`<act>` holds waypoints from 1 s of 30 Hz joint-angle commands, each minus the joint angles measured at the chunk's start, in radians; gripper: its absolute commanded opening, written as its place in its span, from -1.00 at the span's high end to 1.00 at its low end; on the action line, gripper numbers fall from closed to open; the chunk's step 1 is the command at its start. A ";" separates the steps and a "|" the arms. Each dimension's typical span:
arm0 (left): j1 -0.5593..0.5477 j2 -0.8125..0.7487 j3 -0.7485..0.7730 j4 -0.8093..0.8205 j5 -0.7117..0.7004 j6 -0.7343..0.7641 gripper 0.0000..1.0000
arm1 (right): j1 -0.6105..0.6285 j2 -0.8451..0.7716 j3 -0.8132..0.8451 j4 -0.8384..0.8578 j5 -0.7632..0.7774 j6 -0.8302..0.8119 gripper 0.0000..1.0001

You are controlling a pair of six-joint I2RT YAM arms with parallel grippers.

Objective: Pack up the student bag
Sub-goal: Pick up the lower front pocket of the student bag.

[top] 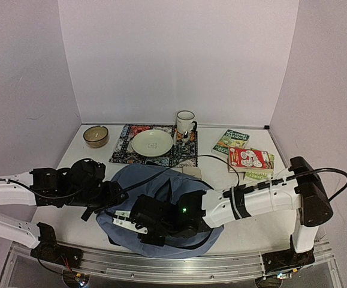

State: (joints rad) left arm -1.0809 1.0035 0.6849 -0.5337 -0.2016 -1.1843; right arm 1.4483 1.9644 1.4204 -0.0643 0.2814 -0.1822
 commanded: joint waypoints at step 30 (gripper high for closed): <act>-0.002 -0.001 -0.023 -0.005 -0.019 -0.023 -0.25 | -0.009 0.110 0.135 -0.035 0.019 0.067 0.27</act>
State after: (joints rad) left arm -1.0801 1.0000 0.6642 -0.5345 -0.2139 -1.1997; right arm 1.4417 2.0107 1.5041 -0.0638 0.2873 -0.1116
